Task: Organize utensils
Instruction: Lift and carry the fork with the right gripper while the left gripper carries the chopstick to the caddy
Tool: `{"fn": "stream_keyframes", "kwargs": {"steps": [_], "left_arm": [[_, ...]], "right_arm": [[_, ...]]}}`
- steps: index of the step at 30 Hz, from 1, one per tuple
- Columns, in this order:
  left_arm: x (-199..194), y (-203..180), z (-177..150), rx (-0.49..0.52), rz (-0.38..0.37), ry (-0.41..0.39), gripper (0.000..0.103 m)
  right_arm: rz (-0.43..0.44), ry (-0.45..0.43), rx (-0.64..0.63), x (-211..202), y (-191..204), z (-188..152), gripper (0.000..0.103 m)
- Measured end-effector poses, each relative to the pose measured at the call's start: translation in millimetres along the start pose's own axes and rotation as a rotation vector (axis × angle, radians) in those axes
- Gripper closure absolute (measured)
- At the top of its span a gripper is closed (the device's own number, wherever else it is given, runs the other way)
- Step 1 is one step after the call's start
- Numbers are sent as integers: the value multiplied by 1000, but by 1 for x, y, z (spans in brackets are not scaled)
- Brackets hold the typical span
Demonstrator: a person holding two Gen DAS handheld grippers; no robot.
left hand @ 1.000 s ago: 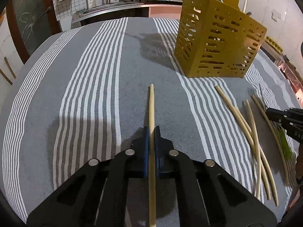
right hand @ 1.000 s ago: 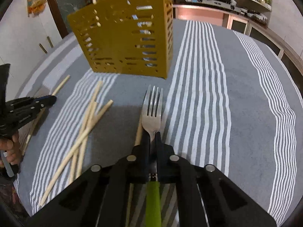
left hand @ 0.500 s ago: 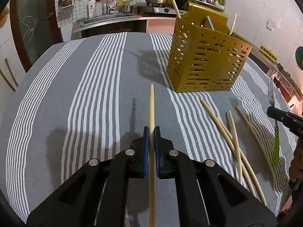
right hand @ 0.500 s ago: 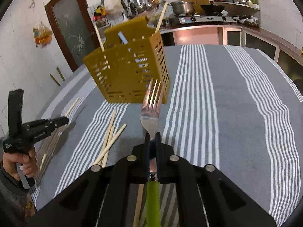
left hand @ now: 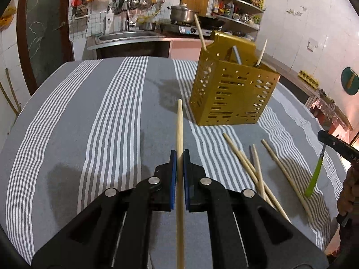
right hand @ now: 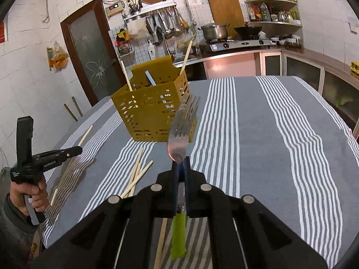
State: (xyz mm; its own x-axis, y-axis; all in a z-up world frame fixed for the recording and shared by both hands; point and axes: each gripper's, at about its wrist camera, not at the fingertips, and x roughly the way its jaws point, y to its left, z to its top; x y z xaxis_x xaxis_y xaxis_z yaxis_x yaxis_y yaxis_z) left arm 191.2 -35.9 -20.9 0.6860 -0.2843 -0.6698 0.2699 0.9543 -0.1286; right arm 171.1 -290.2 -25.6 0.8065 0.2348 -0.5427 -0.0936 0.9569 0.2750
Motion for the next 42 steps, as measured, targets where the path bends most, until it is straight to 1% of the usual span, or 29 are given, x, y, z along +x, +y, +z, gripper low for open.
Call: {"fn": "stream_keyframes", "kwargs": {"steps": [3,14,19,26,29,33,42], "left_arm": [[-9,3,1,-18,-16,-27,99],[-45,1,7,-20,-33,-134,99],[-63,-1,9,-21,-40,-200,99],[-72,-3,12,-27,-49,-217,99],[-73,-3,14,-31,-41,-220,99],[-80,-3,15,-35,-43,-236,99],[-93,-8,20,-9,-35,-271,99]], "right_arm": [[5,-24,1,-7,0,0,98],[12,-97,-17,-29,1,3,98],[14,-123,-22,-39,3,5,98],[12,-129,-27,-44,2,7,98],[9,-133,-27,-46,2,7,98],[-1,-157,-41,-54,2,10,98],[-13,-207,-60,-70,4,19,98]]}}
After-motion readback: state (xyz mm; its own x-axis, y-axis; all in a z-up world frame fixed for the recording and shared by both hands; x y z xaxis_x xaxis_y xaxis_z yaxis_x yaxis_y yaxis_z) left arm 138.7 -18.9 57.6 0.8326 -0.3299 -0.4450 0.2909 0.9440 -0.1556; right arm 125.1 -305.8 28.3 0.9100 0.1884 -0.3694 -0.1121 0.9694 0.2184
